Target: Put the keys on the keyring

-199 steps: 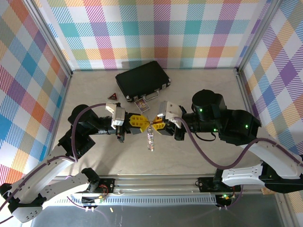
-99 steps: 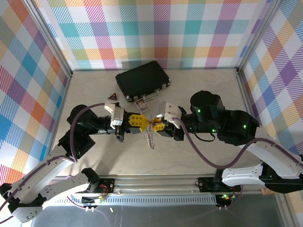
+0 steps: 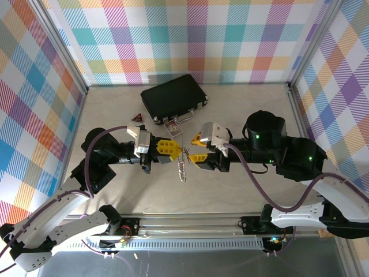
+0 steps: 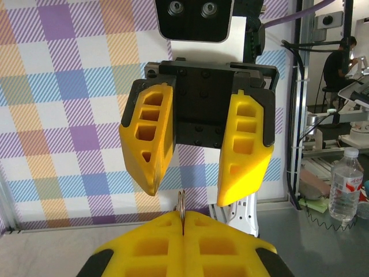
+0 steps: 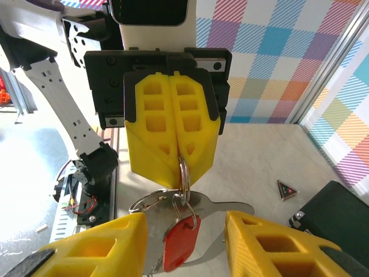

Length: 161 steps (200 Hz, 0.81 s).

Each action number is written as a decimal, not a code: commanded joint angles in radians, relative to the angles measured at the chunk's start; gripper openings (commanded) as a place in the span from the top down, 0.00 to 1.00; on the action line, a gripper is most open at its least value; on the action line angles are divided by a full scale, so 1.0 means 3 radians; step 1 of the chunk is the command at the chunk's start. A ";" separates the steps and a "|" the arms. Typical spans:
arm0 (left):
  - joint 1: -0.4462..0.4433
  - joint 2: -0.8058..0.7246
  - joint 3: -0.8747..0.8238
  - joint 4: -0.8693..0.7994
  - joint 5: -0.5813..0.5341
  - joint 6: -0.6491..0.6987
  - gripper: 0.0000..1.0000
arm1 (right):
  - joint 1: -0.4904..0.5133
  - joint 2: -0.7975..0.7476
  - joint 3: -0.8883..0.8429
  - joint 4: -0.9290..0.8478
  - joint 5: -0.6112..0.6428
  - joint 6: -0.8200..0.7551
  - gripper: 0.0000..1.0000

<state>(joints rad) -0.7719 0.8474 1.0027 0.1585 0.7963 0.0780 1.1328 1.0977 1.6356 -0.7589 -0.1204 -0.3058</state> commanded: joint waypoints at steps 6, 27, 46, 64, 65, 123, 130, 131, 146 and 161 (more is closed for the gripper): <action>-0.0042 -0.0033 -0.0004 0.0213 0.0091 -0.0052 1.00 | 0.0010 0.0033 -0.0032 0.0185 -0.0109 0.0050 0.62; -0.0040 -0.0032 -0.0006 0.0213 0.0106 -0.0060 1.00 | 0.0009 0.0058 -0.0047 0.0247 -0.0168 0.0072 0.63; -0.0043 -0.0030 -0.0013 0.0222 0.0116 -0.0064 1.00 | 0.0008 0.0084 -0.0056 0.0292 -0.0206 0.0089 0.64; -0.0036 -0.0029 -0.0023 0.0226 0.0114 -0.0061 1.00 | 0.0008 0.0104 -0.0063 0.0321 -0.0240 0.0099 0.66; -0.0035 -0.0031 -0.0021 0.0225 0.0116 -0.0063 1.00 | 0.0011 0.0107 -0.0063 0.0318 -0.0239 0.0099 0.66; -0.0040 -0.0033 -0.0026 0.0223 0.0118 -0.0066 1.00 | 0.0008 0.0113 -0.0100 0.0328 -0.0208 0.0091 0.89; -0.0040 -0.0029 -0.0025 0.0223 0.0115 -0.0066 1.00 | 0.0010 0.0114 -0.0098 0.0324 -0.0198 0.0087 0.91; -0.0037 -0.0029 -0.0025 0.0223 0.0116 -0.0066 1.00 | 0.0009 0.0114 -0.0098 0.0320 -0.0195 0.0085 0.92; -0.0040 -0.0031 -0.0033 0.0189 0.0093 -0.0043 1.00 | 0.0009 0.0117 -0.0079 0.0291 -0.0159 0.0061 0.98; -0.0041 -0.0026 -0.0005 0.0040 0.0029 0.0042 1.00 | 0.0010 0.0125 -0.0056 0.0219 -0.0096 0.0007 1.00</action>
<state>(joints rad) -0.7719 0.8474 1.0027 0.1627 0.8070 0.0677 1.1328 1.1301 1.6135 -0.6964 -0.1661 -0.2794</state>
